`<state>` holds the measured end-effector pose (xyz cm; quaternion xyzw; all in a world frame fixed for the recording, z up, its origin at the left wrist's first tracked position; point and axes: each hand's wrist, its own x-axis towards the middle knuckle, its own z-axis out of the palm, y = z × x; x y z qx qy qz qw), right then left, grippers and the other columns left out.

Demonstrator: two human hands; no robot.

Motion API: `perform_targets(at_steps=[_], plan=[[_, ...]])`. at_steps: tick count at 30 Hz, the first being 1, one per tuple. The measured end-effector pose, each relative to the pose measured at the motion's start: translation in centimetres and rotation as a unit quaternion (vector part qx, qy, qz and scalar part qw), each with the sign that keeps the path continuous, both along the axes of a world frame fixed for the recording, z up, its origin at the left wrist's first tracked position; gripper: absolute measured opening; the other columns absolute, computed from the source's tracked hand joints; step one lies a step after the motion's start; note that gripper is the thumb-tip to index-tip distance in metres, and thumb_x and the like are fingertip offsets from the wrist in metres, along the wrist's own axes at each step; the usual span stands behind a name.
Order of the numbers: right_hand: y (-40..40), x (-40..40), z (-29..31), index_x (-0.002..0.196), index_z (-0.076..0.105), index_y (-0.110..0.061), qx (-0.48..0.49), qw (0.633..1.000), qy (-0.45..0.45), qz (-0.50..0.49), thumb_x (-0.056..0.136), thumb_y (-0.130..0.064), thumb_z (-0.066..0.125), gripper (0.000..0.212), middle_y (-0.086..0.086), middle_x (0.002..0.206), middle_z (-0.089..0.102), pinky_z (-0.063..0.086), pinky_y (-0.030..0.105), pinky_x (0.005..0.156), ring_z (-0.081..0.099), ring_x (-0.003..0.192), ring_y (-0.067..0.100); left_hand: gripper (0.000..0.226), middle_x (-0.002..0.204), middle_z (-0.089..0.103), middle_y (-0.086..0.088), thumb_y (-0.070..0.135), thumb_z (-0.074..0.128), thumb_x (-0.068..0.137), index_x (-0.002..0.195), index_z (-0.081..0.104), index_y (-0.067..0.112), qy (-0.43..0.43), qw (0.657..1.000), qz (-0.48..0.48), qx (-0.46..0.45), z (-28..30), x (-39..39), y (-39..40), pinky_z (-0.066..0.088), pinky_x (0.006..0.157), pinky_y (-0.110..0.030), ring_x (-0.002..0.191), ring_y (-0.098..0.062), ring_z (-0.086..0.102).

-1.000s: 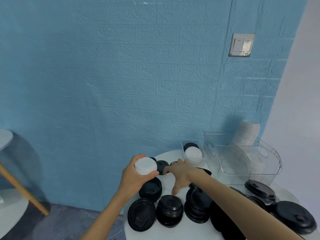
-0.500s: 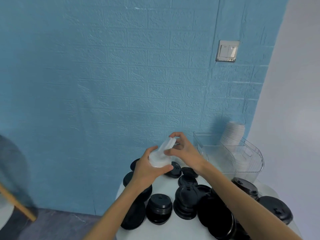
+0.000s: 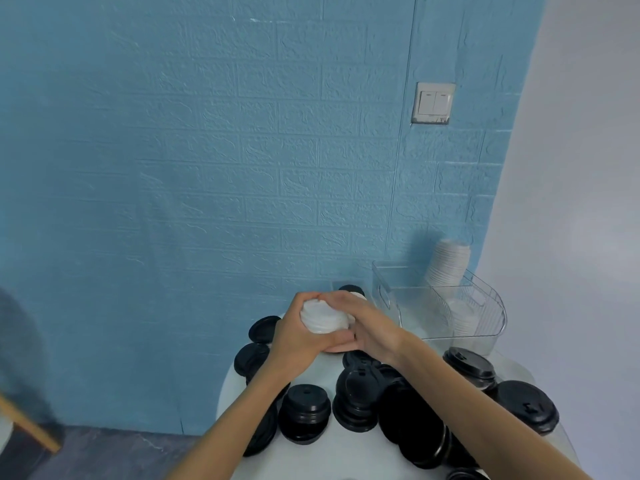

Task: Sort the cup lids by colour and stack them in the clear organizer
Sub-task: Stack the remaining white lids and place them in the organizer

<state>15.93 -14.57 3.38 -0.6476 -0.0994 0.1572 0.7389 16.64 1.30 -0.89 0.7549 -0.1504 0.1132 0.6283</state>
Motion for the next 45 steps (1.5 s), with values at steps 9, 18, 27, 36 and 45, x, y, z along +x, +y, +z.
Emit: perform_targets(at_steps=[9, 18, 27, 36, 45], plan=[[-0.5, 1.1, 0.1, 0.142, 0.045, -0.015, 0.056, 0.992, 0.092, -0.067, 0.078, 0.000, 0.081, 0.075, 0.018, 0.130, 0.062, 0.060, 0.035, 0.066, 0.071, 0.101, 0.032, 0.094, 0.115, 0.067, 0.012, 0.057, 0.095, 0.038, 0.122, 0.057, 0.038, -0.003, 1.000, -0.014, 0.007, -0.3, -0.2, -1.6, 0.059, 0.090, -0.033, 0.106, -0.005, 0.065], [-2.5, 0.9, 1.0, 0.140, 0.049, -0.022, 0.066, 0.992, 0.082, -0.073, 0.081, 0.011, 0.073, 0.072, 0.012, 0.120, 0.066, 0.060, 0.032, 0.063, 0.074, 0.087, 0.025, 0.097, 0.123, 0.066, 0.015, 0.060, 0.095, 0.042, 0.129, 0.055, 0.044, -0.002, 0.998, -0.061, -0.001, 0.5, 0.1, -3.1, 0.054, 0.097, -0.028, 0.114, -0.004, 0.063], [-5.5, -0.1, 0.2, 0.136, 0.048, -0.017, 0.077, 0.985, 0.105, -0.114, 0.078, 0.013, 0.075, 0.070, 0.016, 0.117, 0.068, 0.059, 0.032, 0.057, 0.074, 0.084, 0.027, 0.075, 0.120, 0.068, 0.007, 0.043, 0.094, 0.061, 0.126, 0.057, 0.034, 0.024, 0.996, -0.087, 0.005, -0.3, -0.5, -6.4, 0.055, 0.084, -0.020, 0.111, -0.009, 0.065], [-12.3, -0.8, 1.8, 0.112, 0.068, -0.004, 0.010, 0.968, 0.087, -0.237, 0.091, -0.014, 0.075, 0.024, 0.012, 0.106, 0.069, 0.063, 0.036, 0.067, 0.071, 0.091, 0.026, 0.074, 0.111, 0.064, 0.015, 0.047, 0.093, 0.065, 0.127, 0.054, 0.035, -0.006, 0.995, -0.058, 0.078, 2.4, 2.2, -13.9, 0.054, 0.081, -0.019, 0.102, -0.001, 0.062], [-22.4, 3.1, 3.6, 0.123, 0.058, 0.001, -0.050, 0.934, 0.016, -0.353, 0.089, -0.013, 0.078, 0.041, 0.022, 0.115, 0.069, 0.063, 0.037, 0.059, 0.073, 0.081, 0.028, 0.092, 0.129, 0.037, 0.003, 0.073, 0.080, 0.062, 0.141, 0.045, 0.042, 0.002, 0.980, -0.118, 0.163, 4.1, 8.1, -23.9, 0.037, 0.115, -0.042, 0.131, -0.020, 0.039]])
